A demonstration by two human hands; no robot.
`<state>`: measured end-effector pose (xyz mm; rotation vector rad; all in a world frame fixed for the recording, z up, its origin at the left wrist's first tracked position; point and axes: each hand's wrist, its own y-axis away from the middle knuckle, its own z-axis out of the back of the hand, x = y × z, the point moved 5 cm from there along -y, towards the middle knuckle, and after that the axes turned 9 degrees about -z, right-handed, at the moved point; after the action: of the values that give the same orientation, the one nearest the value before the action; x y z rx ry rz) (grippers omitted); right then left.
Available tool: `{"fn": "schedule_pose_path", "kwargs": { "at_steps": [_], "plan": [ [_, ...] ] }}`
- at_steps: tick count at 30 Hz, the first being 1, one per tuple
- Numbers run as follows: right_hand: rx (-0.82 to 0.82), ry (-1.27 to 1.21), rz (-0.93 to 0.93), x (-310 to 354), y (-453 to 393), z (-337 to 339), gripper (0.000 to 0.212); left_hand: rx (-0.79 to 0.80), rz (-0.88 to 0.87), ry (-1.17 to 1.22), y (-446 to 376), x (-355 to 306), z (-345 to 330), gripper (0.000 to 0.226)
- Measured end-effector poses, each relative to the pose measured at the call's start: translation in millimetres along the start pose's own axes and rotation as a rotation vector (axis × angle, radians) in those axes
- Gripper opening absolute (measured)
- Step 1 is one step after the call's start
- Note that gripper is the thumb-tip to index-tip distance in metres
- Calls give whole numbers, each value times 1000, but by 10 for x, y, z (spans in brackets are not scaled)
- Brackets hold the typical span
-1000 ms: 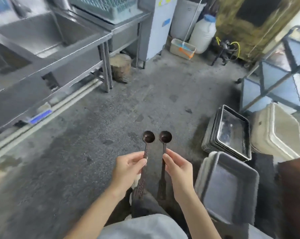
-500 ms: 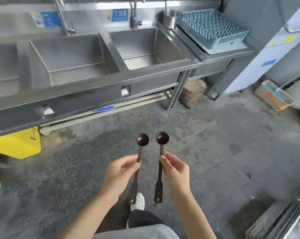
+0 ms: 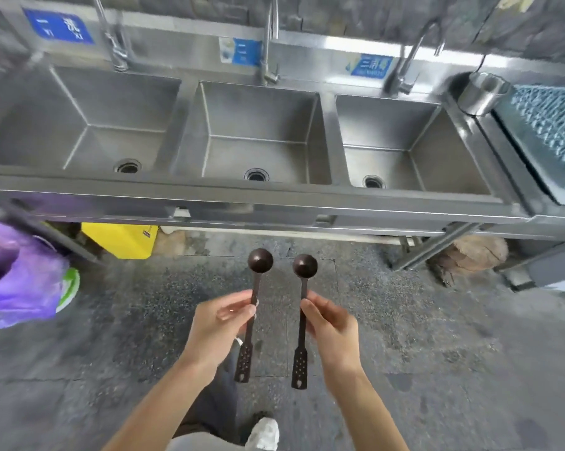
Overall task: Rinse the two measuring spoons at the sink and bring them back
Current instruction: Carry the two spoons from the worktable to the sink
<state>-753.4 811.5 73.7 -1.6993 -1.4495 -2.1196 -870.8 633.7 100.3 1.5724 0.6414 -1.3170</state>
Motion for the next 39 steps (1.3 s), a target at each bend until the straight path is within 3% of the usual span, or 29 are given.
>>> {"fn": "schedule_pose_path", "kwargs": {
  "at_steps": [8,24,32,39],
  "plan": [
    [24,2,-36,783,-1145,-821,11,-87,49,59,-1367,-342,273,31],
    [31,46,-49,2199,-2949,-2219,18,-55,2,-57,-3749,-1231,735,31],
    [43,116,-152,2489,-3892,-2558,20,-145,114,-64,-4760,-1146,729,33],
    [96,229,-241,2351,-4756,-2932,19,-254,246,-121,-5615,-611,799,24]
  ]
}}
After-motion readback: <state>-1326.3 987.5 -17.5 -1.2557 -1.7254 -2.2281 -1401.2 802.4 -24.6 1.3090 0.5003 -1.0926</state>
